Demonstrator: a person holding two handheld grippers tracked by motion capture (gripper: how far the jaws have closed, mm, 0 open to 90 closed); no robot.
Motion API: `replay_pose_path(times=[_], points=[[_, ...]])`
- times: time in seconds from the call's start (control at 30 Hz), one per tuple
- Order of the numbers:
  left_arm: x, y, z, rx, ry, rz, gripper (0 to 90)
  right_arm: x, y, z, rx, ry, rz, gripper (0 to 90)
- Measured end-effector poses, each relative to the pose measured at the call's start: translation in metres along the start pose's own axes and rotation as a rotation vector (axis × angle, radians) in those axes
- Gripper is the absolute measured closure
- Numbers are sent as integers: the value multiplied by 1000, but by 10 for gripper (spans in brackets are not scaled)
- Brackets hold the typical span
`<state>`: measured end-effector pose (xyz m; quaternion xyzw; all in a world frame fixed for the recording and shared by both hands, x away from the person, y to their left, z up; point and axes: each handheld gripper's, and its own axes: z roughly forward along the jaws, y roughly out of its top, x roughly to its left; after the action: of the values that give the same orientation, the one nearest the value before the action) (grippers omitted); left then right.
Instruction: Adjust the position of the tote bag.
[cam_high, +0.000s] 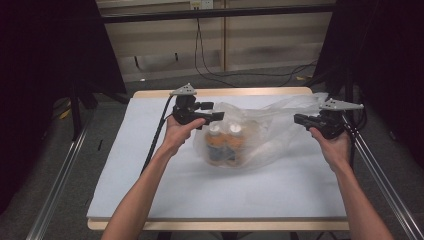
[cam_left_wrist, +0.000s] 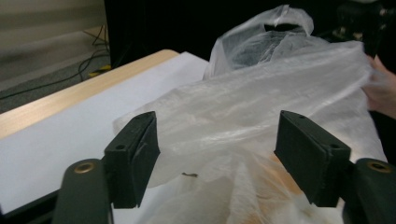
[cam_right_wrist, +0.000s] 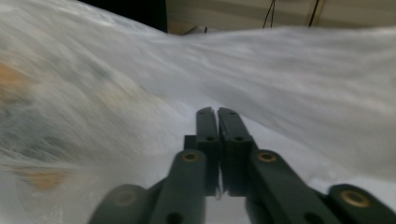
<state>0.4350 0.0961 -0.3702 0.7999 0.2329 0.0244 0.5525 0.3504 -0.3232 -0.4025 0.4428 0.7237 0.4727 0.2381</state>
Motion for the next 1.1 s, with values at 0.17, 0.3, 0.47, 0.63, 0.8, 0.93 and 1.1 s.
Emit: replay_pose_path(times=[0.17, 0.3, 0.47, 0.63, 0.8, 0.93, 1.1], points=[[4, -4, 5, 44, 7, -24, 341, 3, 1, 0, 8, 6, -7, 900], [5, -4, 9, 58, -30, -7, 675, 5, 3, -1, -1, 11, -13, 900], [3, -2, 8, 57, -6, 8, 900, 5, 1, -4, -1, 22, -18, 865], [3, 2, -4, 16, 7, 12, 900, 5, -4, -14, 3, 8, -26, 744], [2, 6, -18, -17, 18, 23, 900, -1, -11, -24, 7, -16, -18, 604], [5, 6, -31, -29, 28, 26, 900, -9, -16, -30, 12, -60, 9, 405], [7, 4, -38, -44, 29, 13, 900, -18, -19, -32, 25, -117, 21, 249]])
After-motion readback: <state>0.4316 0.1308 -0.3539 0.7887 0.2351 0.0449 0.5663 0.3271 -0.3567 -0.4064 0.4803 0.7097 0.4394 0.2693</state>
